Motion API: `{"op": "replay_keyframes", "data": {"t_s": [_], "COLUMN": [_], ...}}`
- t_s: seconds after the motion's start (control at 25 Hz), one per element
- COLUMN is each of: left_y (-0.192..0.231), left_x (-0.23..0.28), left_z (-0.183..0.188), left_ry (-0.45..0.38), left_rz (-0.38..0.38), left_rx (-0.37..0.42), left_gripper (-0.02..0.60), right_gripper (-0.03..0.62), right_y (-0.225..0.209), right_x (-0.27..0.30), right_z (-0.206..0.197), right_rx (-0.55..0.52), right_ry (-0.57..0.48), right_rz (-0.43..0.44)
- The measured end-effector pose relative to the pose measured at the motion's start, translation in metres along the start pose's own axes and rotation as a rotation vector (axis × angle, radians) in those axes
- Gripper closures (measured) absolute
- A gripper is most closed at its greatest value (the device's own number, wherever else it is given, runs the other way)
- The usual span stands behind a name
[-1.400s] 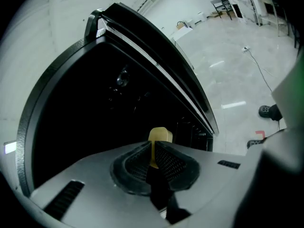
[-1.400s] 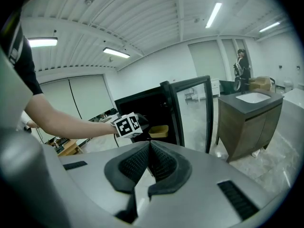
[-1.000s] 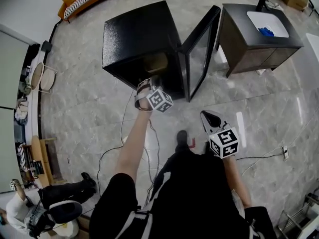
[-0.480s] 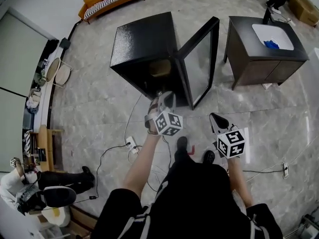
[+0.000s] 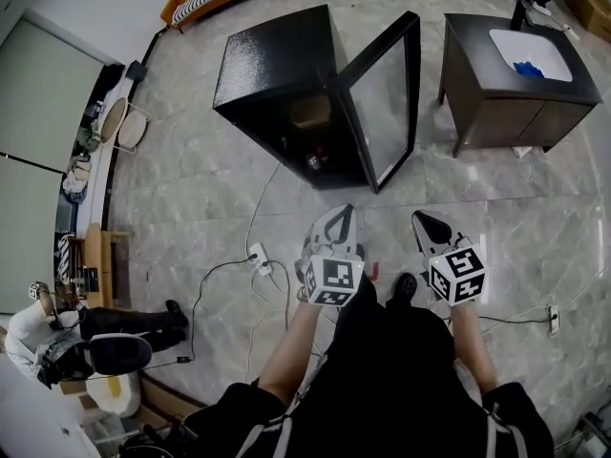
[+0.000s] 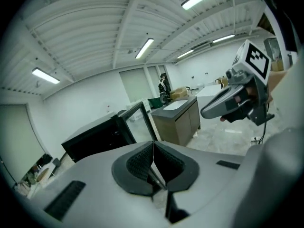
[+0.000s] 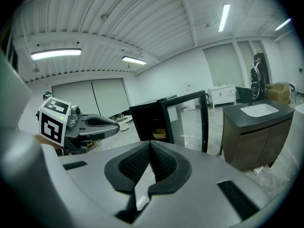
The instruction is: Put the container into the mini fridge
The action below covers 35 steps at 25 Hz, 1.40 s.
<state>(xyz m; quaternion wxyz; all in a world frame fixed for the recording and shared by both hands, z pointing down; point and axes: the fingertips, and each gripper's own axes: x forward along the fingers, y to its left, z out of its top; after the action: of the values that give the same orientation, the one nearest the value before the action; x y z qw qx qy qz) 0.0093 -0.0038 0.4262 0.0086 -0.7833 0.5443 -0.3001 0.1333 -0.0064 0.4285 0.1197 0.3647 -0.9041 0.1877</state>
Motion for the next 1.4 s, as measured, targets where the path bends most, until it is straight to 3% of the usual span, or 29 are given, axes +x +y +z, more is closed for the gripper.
{"op": "replay_keyframes", "data": {"t_s": [0.2, 0.36, 0.52, 0.64, 0.8, 1.4], "left_y": [-0.013, -0.009, -0.006, -0.008, -0.01, -0.015], "left_x": [-0.026, -0.044, -0.058, -0.062, -0.067, -0.071], "left_z": [0.031, 0.053, 0.07, 0.074, 0.071, 0.067], "left_ry": [-0.085, -0.164, -0.221, -0.244, -0.241, -0.244], "left_rz": [-0.041, -0.066, -0.081, -0.091, -0.098, -0.088], "left_rx": [-0.131, -0.254, -0.316, -0.3, -0.291, -0.271], "left_gripper": [0.546, 0.546, 0.546, 0.546, 0.546, 0.546], "right_gripper": [0.576, 0.576, 0.576, 0.576, 0.576, 0.576], "right_y": [0.005, 0.013, 0.026, 0.025, 0.028, 0.034], "right_x": [-0.019, -0.04, -0.062, -0.078, -0.085, -0.085], "right_z": [0.024, 0.057, 0.081, 0.089, 0.08, 0.07], "right_rx": [-0.067, -0.148, -0.177, -0.149, -0.186, -0.166], "right_ry": [-0.041, -0.158, -0.258, -0.306, -0.278, -0.259], "right_rz": [0.018, 0.065, 0.116, 0.112, 0.098, 0.126]}}
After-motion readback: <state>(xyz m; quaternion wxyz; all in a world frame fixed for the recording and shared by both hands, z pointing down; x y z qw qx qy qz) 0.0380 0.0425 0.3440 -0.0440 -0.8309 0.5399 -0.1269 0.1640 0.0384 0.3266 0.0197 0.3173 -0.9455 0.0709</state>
